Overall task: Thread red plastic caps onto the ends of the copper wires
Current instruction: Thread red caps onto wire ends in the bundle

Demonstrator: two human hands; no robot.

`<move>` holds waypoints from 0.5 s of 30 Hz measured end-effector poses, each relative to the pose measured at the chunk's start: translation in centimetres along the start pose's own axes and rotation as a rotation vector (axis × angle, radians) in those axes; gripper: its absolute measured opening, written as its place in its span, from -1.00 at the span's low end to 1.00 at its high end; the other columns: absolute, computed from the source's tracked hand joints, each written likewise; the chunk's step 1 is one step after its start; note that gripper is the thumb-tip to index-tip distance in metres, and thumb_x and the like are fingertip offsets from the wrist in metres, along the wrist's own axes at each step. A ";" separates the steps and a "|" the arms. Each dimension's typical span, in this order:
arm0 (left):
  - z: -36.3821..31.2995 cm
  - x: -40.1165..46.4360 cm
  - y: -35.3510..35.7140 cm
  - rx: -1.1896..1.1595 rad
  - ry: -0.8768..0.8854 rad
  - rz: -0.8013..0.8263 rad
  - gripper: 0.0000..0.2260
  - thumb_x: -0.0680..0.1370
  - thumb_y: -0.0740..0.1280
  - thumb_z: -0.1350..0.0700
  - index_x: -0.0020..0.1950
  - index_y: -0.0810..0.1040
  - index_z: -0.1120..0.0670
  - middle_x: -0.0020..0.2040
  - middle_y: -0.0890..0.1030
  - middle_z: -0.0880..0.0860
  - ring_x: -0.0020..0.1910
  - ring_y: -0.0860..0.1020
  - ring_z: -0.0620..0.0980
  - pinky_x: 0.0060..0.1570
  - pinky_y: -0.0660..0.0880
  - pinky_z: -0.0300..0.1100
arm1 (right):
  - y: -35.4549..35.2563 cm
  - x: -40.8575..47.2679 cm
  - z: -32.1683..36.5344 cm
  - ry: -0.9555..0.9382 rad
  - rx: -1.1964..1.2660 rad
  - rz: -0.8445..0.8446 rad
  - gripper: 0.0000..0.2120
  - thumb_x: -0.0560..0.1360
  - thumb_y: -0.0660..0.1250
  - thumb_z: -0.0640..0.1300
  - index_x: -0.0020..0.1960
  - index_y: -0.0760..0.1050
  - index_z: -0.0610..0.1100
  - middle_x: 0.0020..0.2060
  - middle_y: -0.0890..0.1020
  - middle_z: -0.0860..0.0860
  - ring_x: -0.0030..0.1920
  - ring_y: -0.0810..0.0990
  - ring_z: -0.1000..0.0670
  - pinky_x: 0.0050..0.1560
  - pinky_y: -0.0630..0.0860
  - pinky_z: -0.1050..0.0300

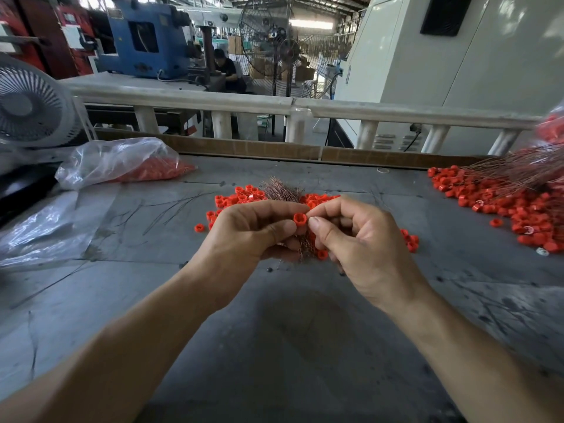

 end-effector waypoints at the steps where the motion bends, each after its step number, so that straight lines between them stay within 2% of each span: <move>1: 0.0 0.0 0.0 0.004 0.001 0.002 -0.77 0.45 0.42 0.19 0.08 0.74 0.03 -0.15 0.69 0.11 -0.19 0.64 -0.02 -0.12 0.62 -0.16 | 0.0 0.0 0.0 0.003 0.001 0.002 -0.88 0.57 0.41 -0.24 -0.09 0.64 -0.06 -0.40 0.63 0.03 -0.43 0.52 0.19 -0.39 0.40 0.40; 5: 0.0 -0.1 0.0 0.016 0.001 -0.008 -0.76 0.46 0.41 0.18 0.08 0.74 0.02 -0.15 0.68 0.13 -0.20 0.62 -0.02 -0.12 0.62 -0.15 | 0.0 -0.1 0.1 0.014 -0.014 -0.003 -0.89 0.56 0.42 -0.24 -0.10 0.65 -0.07 -0.39 0.64 0.03 -0.44 0.52 0.20 -0.40 0.40 0.39; 11: 0.0 -0.1 0.4 -0.038 -0.008 -0.056 -0.80 0.44 0.41 0.19 0.04 0.68 0.13 -0.18 0.68 0.08 -0.25 0.62 -0.02 -0.16 0.65 -0.12 | 0.1 -0.1 0.1 0.017 -0.041 -0.013 -0.88 0.56 0.43 -0.21 -0.11 0.65 -0.04 -0.38 0.65 0.04 -0.43 0.54 0.20 -0.40 0.40 0.40; 15: -0.1 -0.1 0.3 -0.049 -0.005 -0.060 -0.83 0.43 0.41 0.20 -0.03 0.73 0.07 -0.15 0.70 0.11 -0.21 0.65 -0.01 -0.13 0.64 -0.14 | 0.1 -0.1 0.1 0.018 -0.047 -0.020 -0.89 0.56 0.43 -0.20 -0.12 0.65 -0.03 -0.38 0.65 0.06 -0.43 0.54 0.20 -0.41 0.41 0.40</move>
Point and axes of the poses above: each hand's wrist, its own x-axis towards the middle knuckle, its own y-axis out of the palm, z = x × y, the point moved 1 cm from there along x, towards the middle knuckle
